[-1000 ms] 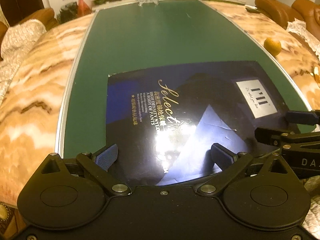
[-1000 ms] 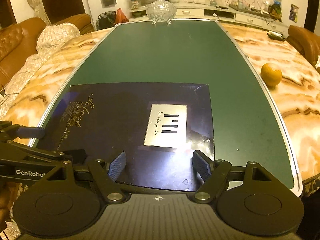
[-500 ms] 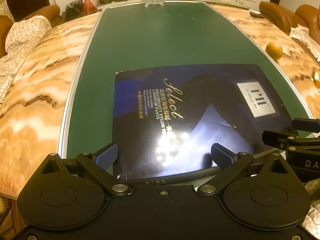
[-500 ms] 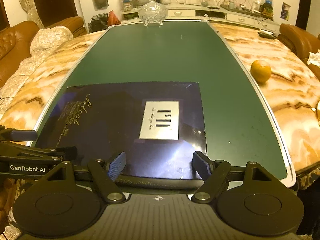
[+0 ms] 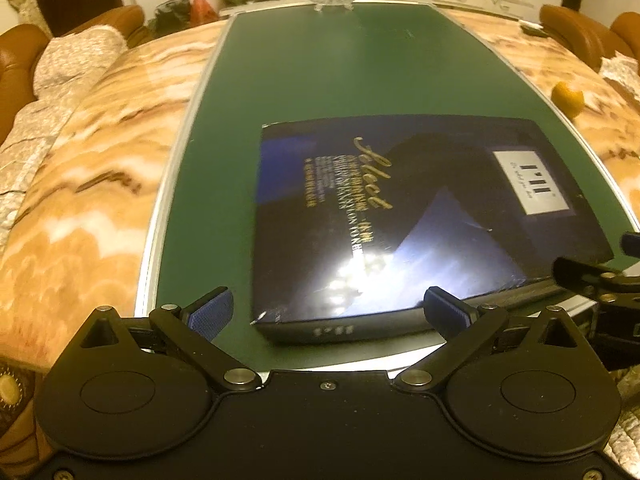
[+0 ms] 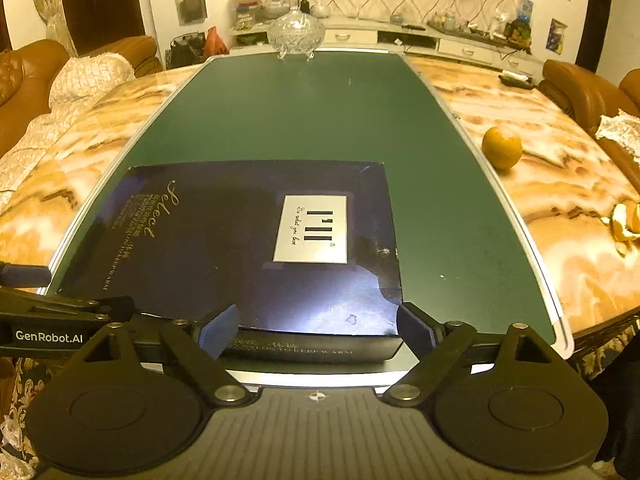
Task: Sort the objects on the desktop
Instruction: 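Open both grippers and release the box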
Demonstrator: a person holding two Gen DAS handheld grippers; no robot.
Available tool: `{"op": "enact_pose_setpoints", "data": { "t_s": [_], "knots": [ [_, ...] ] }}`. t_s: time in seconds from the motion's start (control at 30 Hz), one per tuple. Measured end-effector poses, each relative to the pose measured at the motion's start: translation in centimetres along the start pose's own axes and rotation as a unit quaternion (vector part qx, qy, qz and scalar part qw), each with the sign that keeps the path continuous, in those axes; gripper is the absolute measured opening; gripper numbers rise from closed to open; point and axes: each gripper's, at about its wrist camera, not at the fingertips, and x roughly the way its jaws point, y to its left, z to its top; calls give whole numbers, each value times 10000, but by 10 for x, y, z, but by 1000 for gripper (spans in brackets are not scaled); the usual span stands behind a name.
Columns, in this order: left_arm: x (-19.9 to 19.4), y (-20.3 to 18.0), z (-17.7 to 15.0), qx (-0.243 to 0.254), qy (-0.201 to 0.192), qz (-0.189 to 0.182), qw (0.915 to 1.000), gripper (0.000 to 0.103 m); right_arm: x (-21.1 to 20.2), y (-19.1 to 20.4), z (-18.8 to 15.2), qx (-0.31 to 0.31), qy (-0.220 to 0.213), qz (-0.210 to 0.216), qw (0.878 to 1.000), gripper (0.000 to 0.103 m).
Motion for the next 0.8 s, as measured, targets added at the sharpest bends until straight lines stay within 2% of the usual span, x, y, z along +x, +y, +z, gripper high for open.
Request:
{"op": "enact_pose_setpoints", "data": {
  "t_s": [0.2,0.33,0.5,0.67,0.8],
  "knots": [
    [-17,7,-7,-187,-80,-7,9998,103,-20,7,-1,16,-182,-151,9997,103],
    [-29,8,-11,-287,-180,-40,9994,103,-34,10,-2,114,-257,-213,9994,103],
    [-46,8,-17,-345,-348,115,9987,103,-51,10,-5,274,-256,-218,9991,103],
    [-57,7,-26,-387,-423,0,9984,103,-63,9,-12,382,-235,-164,9989,103],
    [-60,6,-31,-382,-445,45,9983,103,-68,11,-17,383,-280,-235,9986,103]
  ]
}}
